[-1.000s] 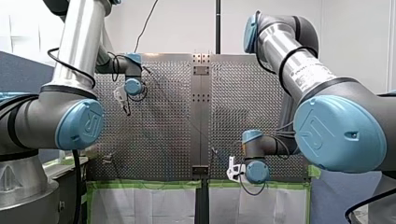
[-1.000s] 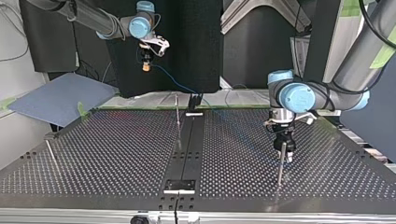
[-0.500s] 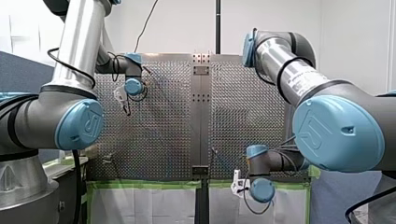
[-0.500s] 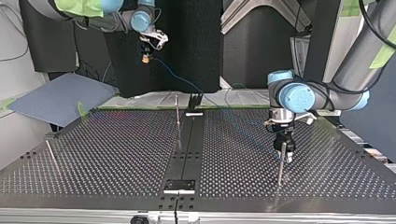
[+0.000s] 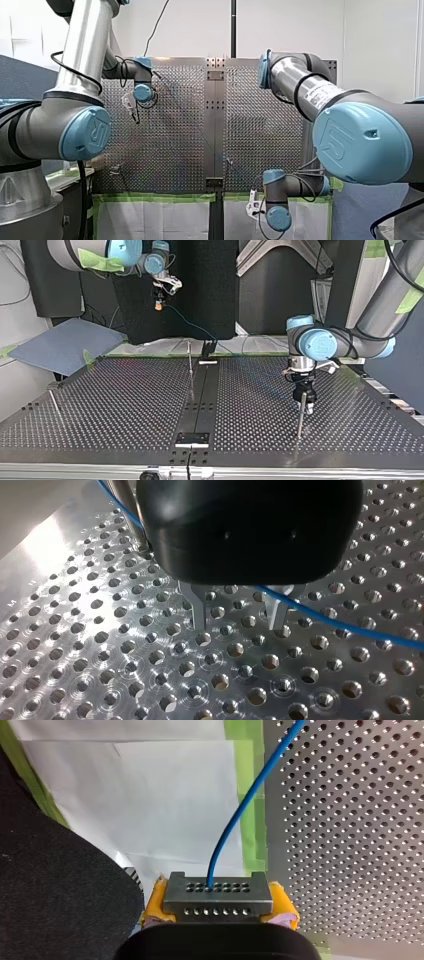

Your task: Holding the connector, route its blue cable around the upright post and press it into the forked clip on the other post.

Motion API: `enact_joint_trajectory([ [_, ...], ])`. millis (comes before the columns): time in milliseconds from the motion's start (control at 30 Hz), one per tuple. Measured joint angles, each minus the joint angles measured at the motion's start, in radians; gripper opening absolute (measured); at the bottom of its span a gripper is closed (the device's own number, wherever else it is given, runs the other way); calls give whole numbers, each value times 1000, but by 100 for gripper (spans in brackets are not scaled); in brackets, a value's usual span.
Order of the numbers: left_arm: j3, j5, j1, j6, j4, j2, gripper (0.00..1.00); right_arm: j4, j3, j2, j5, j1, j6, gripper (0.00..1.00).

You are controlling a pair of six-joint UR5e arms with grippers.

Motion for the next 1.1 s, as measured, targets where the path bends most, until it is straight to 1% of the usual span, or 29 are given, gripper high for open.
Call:
enact_joint_trajectory([
  [167,0,0,0,0,3,0,60,-38,0,38,0,-1,-2,0],
  [300,0,0,0,1,4,0,60,-79,0,79,-1,-2,-2,0],
  [500,-1,0,0,1,4,0,60,-128,-3,128,-2,-2,-2,0],
  [900,-1,0,0,1,4,0,60,-245,-8,245,-2,-2,-2,0],
  [1000,-1,0,0,1,4,0,60,-260,-8,269,0,-3,-3,0],
  [1100,-1,0,0,1,4,0,60,-264,-8,279,2,-4,-7,0],
])
